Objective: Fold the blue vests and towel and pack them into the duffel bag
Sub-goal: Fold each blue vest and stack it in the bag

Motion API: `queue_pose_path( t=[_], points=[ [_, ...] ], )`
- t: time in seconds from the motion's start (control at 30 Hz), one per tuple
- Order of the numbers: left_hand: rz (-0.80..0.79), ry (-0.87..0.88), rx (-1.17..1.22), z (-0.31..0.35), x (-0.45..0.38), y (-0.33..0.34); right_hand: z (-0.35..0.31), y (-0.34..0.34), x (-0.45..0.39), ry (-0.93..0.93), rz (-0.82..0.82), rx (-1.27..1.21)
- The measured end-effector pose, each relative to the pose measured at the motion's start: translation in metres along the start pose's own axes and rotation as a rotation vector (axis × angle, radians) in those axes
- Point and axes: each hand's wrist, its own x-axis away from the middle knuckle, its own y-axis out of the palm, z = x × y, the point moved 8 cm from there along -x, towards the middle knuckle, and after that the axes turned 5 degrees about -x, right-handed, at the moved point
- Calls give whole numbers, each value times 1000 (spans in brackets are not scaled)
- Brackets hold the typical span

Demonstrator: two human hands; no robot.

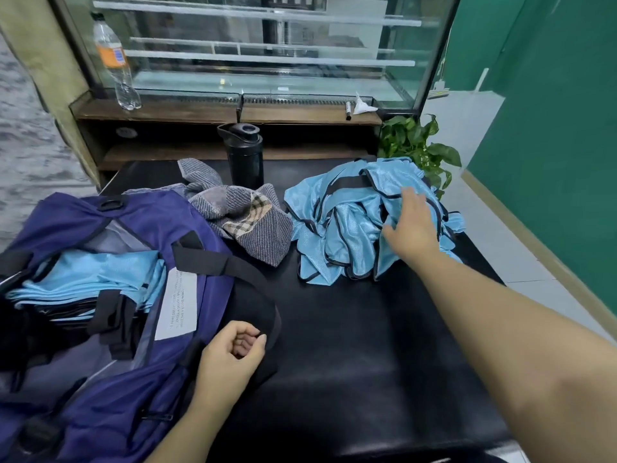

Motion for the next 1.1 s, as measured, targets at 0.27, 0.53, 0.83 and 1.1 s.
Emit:
queue_pose_path(
  t=[0.27,0.53,0.83,1.1],
  points=[
    [2,-26,24,-2,-2,-2,4,19,-21,153,-328,-96],
    [13,-31,-17,2,-2,-3,14,18,2,156,-229,117],
    [-1,-102,44,10,-2,-5,-26,-14,63,-275,6,-78],
    [42,-22,195,73,21,5,-79,-20,149,-253,-172,-525]
  ],
)
